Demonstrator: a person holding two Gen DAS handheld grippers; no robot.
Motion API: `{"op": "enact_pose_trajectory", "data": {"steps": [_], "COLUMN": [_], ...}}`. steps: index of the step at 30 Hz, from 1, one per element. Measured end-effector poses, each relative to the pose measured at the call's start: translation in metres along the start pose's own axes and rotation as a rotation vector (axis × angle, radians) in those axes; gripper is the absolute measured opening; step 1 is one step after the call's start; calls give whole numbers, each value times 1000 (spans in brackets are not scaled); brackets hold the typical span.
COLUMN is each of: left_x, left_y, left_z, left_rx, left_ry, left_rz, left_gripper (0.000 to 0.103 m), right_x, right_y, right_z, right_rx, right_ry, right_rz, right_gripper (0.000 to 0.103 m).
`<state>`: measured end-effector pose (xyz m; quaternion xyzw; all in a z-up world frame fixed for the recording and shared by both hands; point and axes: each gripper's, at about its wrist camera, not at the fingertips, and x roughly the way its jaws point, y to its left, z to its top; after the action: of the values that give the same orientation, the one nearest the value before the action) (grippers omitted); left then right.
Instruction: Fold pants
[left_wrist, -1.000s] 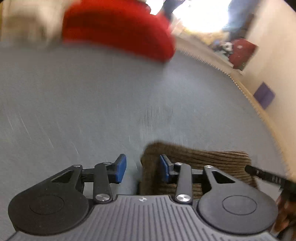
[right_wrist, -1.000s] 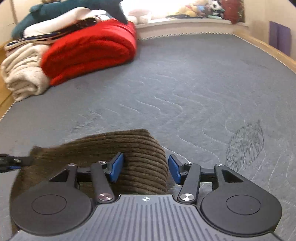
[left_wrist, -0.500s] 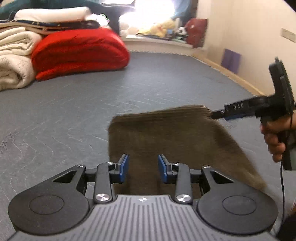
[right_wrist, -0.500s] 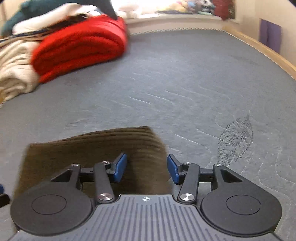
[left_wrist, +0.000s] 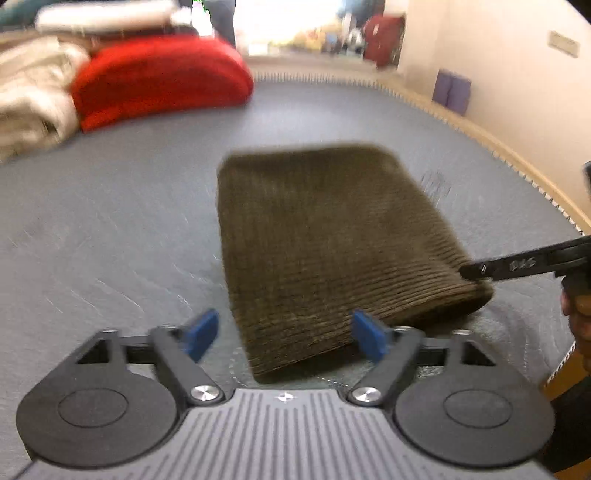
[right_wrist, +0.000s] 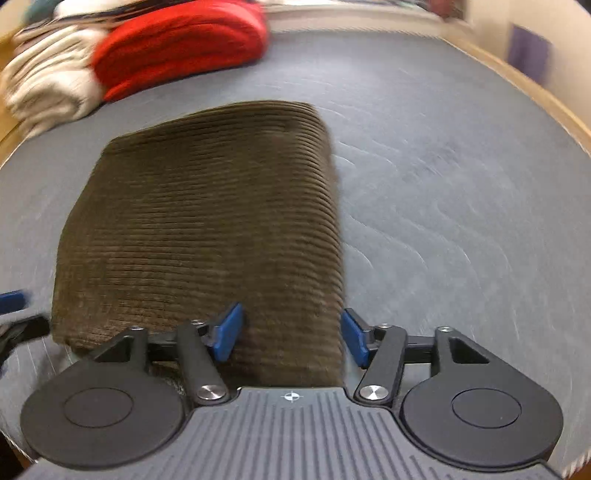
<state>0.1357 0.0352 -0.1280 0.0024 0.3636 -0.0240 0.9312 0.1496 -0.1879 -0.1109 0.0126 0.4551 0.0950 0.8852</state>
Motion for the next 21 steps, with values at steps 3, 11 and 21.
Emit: {"op": "enact_pose_trajectory", "data": {"steps": [3, 11, 21], "left_x": [-46, -104, -58], "left_y": [-4, -16, -35], "left_z": [-3, -13, -21], "left_rx": [21, -85, -113], "left_ry": [-96, -119, 28], "left_rz": [40, 51, 89], "left_gripper": [96, 103, 103], "right_x": [-17, -129, -136], "right_y": [5, 20, 38], "right_z": [-14, -43, -70], "right_rx": [27, 114, 49], "right_ry": [22, -326, -336], "right_rz": [-68, -46, -63], "right_gripper": [66, 73, 82]}}
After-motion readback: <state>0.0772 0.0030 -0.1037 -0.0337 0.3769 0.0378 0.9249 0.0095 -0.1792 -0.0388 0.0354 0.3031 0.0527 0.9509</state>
